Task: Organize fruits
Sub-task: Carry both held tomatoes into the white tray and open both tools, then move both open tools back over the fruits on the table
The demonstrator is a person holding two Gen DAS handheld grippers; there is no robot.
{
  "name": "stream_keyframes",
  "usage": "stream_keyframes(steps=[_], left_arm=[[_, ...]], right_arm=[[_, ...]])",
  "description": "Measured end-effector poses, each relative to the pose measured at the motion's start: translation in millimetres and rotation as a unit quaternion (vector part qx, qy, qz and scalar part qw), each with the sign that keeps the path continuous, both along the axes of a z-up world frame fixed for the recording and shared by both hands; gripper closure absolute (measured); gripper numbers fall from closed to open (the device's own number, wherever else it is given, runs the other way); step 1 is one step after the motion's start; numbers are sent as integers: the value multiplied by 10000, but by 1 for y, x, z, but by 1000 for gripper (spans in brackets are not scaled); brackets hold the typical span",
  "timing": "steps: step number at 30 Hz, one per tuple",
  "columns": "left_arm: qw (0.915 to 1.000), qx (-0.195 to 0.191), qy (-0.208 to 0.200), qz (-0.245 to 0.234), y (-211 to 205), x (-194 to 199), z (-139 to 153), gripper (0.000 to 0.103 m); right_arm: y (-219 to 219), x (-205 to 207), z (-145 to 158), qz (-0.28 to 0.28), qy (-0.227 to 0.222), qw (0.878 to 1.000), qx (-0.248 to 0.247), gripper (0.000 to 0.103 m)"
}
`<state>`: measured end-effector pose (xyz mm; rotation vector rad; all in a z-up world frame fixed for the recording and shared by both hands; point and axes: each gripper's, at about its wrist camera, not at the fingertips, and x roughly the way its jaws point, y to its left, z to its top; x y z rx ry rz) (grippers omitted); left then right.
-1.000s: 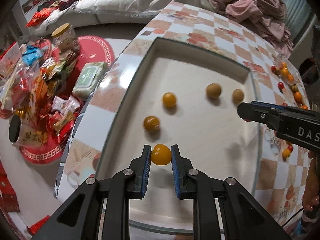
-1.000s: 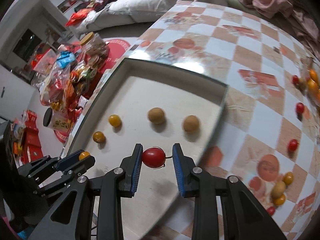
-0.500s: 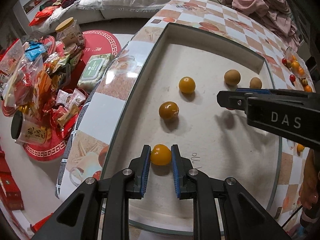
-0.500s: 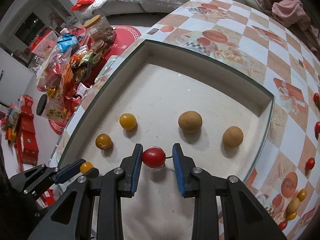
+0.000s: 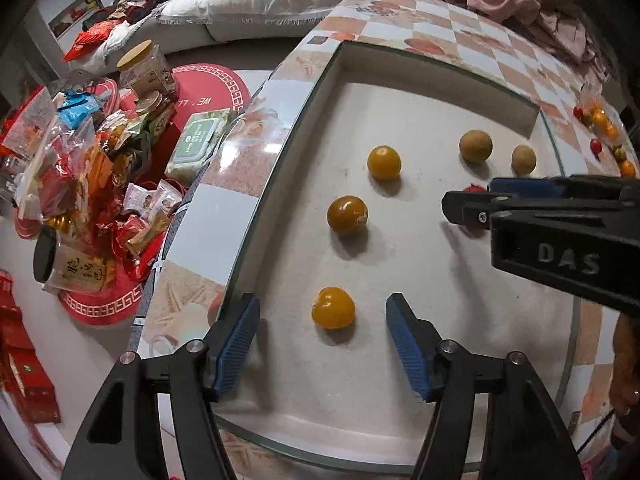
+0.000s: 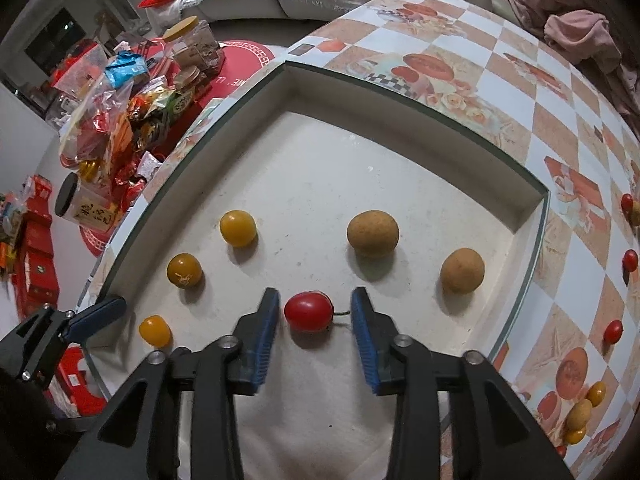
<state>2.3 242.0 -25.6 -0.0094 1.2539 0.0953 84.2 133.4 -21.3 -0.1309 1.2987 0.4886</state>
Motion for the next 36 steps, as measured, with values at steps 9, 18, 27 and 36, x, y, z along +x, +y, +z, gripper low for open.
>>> stream_keyframes(steps=[9,18,27,36], left_arm=[[9999,-8,116,-11,-3,2,2,36],[9996,72,-14,-288,-27,11,18,36],[9970,25,-208,-743,-76,27,36,36],[9899,-117,-421,-1350,-143,45,54,36]], right_arm=[[-16,-1,18,-198,12,9992,352,24],[-54,0,42,-703,-75,9959,571,23],[-134,-10,55,-1506,-210,9871,499,23],[-228,-39,46,-2314,-182,9727,53,23]])
